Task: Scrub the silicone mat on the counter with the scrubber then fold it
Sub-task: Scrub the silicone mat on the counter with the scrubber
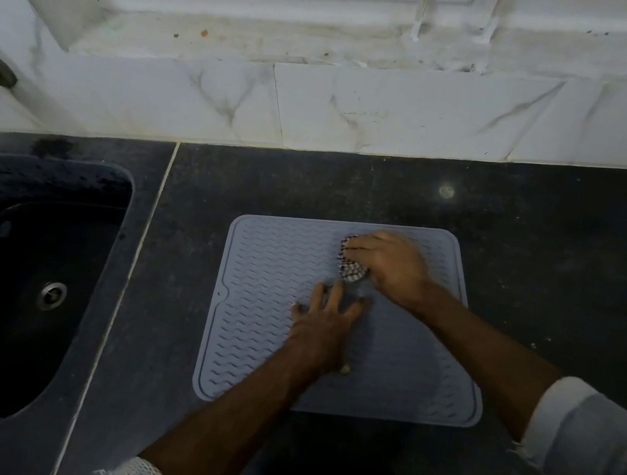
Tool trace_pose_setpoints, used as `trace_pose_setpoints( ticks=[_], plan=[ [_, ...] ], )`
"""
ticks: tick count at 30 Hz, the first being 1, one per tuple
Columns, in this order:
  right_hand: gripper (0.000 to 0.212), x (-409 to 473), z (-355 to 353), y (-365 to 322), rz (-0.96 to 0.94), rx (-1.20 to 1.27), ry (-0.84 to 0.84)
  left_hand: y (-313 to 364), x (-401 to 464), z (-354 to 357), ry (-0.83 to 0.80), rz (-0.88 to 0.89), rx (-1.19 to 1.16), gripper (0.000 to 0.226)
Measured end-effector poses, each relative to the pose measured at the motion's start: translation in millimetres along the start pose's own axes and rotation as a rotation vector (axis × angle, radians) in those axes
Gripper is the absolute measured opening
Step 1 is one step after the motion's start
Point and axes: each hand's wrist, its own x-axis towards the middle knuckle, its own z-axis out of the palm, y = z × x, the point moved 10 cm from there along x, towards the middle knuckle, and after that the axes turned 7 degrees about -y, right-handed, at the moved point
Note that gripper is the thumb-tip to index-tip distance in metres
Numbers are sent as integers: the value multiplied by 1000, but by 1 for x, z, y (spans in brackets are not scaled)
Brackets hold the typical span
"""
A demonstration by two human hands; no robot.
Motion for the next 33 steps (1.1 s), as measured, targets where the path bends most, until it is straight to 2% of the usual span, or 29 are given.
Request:
trace_pose_setpoints(
  ticks=[2,7,11,14,18,21,24,28,31,33],
  plan=[
    [41,-1,13,-7,-33,-49,-41,0,0,1,7,2,2,114],
    [46,-40,17,35,-1,-128,-40,-2,3,2,31,5,-6,113],
    [44,-39,18,38,27,-99,-84,1,3,0,36,5,13,111],
    [43,-45,18,41,39,-42,-35,5,0,-3,71,-11,15,100],
    [41,-52,15,52,138,240,22,20,-2,-15,185,21,34,86],
    [39,-52,-1,47,62,284,125,37,3,-13,147,59,57,93],
    [41,-50,-13,52,39,205,187,40,10,-3,66,52,65,102],
    [37,-31,-7,43,51,117,149,39,15,-3,25,42,63,109],
    [41,-16,14,32,42,58,1,39,15,-3,20,37,82,109],
    [42,-20,18,35,29,33,-25,39,15,-2,26,42,66,108]
  ],
)
